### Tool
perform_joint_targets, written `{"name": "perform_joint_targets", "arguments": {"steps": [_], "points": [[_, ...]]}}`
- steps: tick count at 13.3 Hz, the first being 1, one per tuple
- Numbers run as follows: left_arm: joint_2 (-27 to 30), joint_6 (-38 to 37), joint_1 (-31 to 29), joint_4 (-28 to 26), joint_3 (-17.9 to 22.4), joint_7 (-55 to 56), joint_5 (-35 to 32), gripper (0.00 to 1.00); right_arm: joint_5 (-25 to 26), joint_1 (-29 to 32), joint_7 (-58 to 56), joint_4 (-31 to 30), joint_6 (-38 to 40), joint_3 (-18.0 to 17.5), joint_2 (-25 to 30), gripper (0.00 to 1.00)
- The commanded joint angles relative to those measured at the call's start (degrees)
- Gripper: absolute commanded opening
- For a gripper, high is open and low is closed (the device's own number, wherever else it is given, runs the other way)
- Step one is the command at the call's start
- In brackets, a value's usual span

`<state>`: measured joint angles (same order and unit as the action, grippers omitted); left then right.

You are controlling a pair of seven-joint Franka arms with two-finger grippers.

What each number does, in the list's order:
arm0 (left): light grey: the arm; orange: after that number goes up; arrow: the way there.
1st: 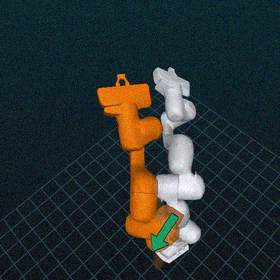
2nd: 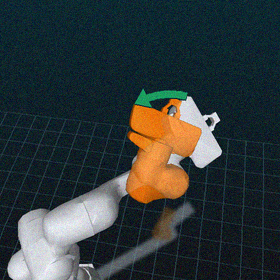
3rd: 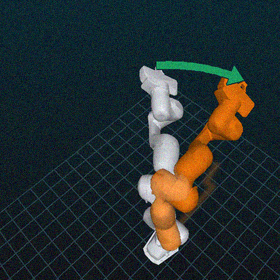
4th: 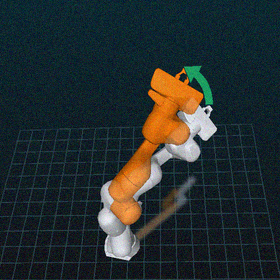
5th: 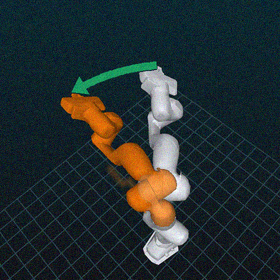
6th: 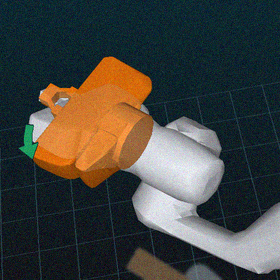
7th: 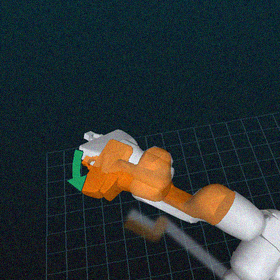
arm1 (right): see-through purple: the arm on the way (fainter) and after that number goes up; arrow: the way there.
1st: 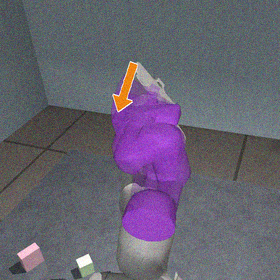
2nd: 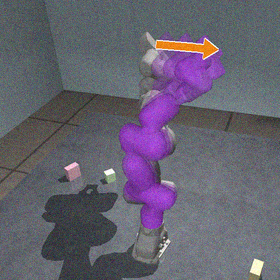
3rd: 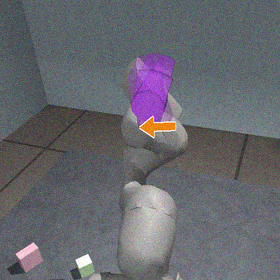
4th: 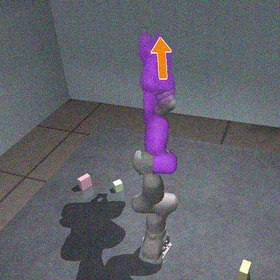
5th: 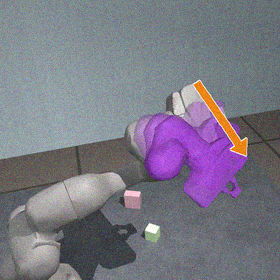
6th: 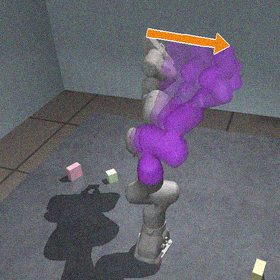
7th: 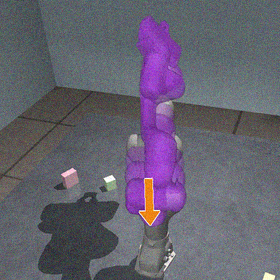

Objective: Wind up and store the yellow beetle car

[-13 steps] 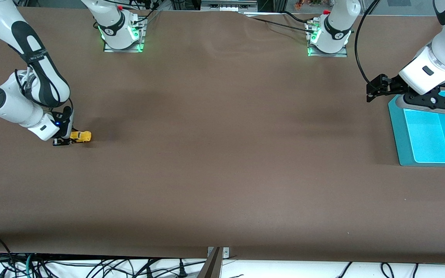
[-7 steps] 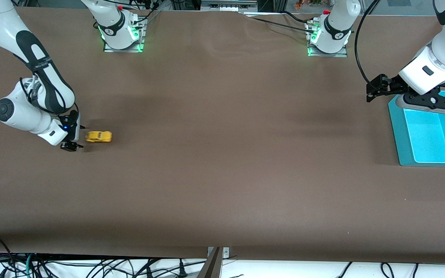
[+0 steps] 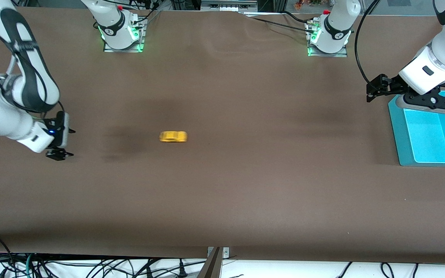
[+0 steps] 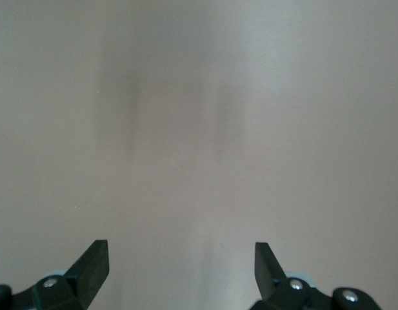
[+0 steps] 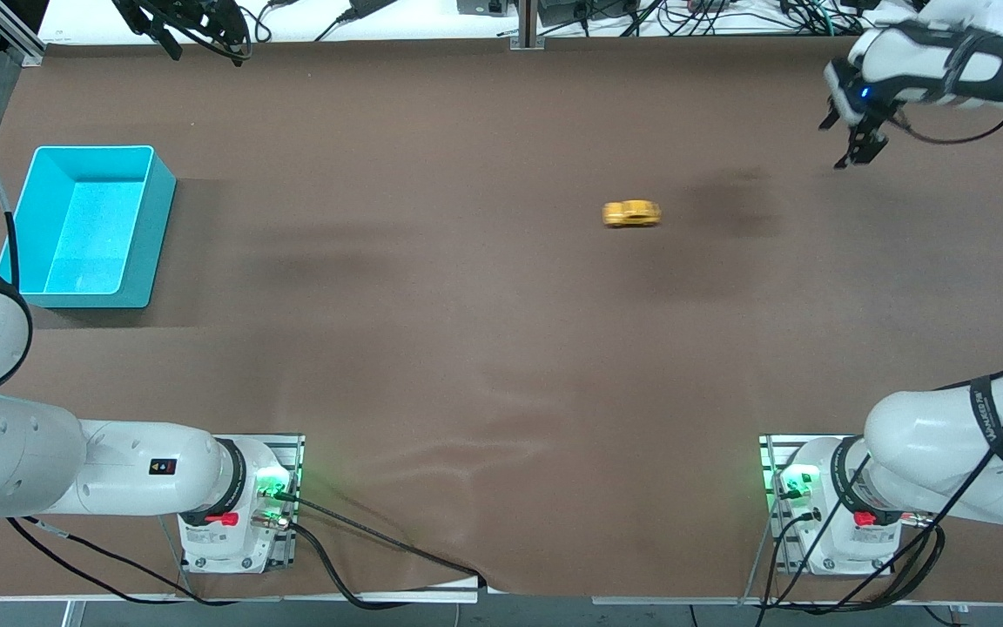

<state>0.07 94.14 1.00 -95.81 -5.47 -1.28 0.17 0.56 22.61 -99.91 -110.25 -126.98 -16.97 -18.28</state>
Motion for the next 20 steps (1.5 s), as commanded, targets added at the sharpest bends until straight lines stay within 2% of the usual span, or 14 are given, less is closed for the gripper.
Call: {"name": "perform_joint_targets", "arguments": {"steps": [1, 4, 10, 16, 20], "points": [[-1.0, -1.6, -0.1, 2.1, -0.3, 0.2, -1.5, 1.00, -0.5, 0.2, 7.1, -0.5, 4.4, -1.7, 7.6, 1.00], [-1.0, -1.6, -0.1, 2.1, -0.3, 0.2, -1.5, 1.00, -0.7, -0.3, 18.7, 3.9, 12.0, -1.9, 10.5, 1.00], [-1.0, -1.6, -0.1, 2.2, -0.4, 0.1, -1.5, 1.00, -0.4, -2.3, 46.3, 5.7, 19.9, -1.4, 17.3, 1.00], [-1.1, -1.6, 0.0, 2.2, -0.4, 0.1, -1.5, 1.00, -0.6, -6.2, 73.2, 8.1, 28.4, 0.4, 20.4, 1.00], [-2.9, -1.8, -0.4, 2.1, -0.3, -0.1, -1.4, 1.00, -1.7, -9.0, 84.1, 8.5, 32.8, 3.3, 23.6, 1.00]]}}
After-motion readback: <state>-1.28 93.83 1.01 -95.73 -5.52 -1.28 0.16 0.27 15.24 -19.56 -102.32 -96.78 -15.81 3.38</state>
